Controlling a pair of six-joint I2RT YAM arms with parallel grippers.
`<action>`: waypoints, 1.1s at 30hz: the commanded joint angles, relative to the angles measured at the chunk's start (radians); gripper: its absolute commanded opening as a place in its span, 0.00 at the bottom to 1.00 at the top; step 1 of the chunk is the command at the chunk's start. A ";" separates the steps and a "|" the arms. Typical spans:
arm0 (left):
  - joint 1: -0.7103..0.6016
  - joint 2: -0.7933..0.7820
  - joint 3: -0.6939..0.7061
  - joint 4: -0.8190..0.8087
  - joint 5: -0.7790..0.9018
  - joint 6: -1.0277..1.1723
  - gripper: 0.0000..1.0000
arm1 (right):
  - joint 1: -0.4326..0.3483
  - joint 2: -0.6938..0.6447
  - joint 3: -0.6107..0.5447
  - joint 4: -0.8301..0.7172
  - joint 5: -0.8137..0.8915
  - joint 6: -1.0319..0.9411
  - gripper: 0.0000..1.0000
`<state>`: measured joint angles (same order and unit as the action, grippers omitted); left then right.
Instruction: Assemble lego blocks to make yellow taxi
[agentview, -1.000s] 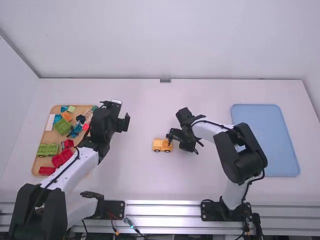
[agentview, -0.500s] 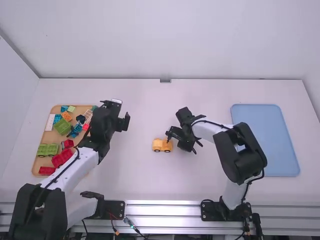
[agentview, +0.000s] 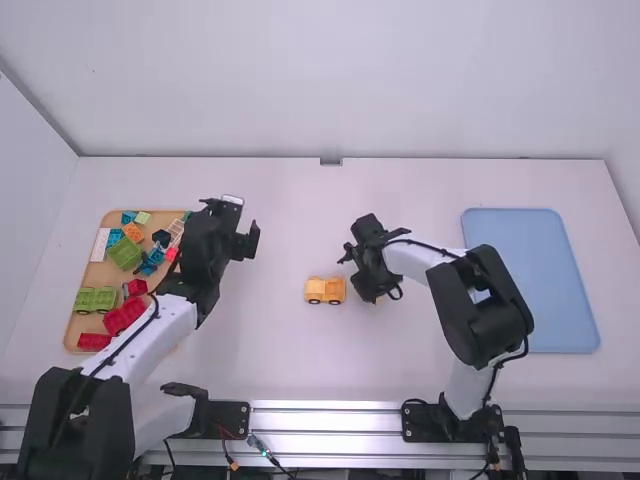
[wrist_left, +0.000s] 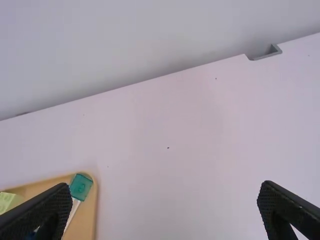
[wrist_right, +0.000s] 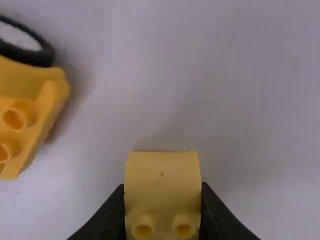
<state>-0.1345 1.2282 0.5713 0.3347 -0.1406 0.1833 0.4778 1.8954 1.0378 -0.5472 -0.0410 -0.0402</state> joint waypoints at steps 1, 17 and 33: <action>-0.002 -0.018 -0.004 0.006 -0.006 0.015 0.99 | -0.007 0.015 0.015 -0.007 0.050 0.274 0.00; -0.002 -0.018 -0.004 0.003 -0.006 0.015 0.99 | -0.074 0.015 0.016 0.000 0.017 1.135 0.14; -0.002 -0.018 -0.004 -0.005 -0.006 0.015 0.99 | -0.071 0.015 0.016 -0.010 0.015 1.857 0.62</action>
<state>-0.1349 1.2282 0.5713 0.3302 -0.1406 0.1833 0.4038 1.8954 1.0435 -0.5526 -0.0273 1.6718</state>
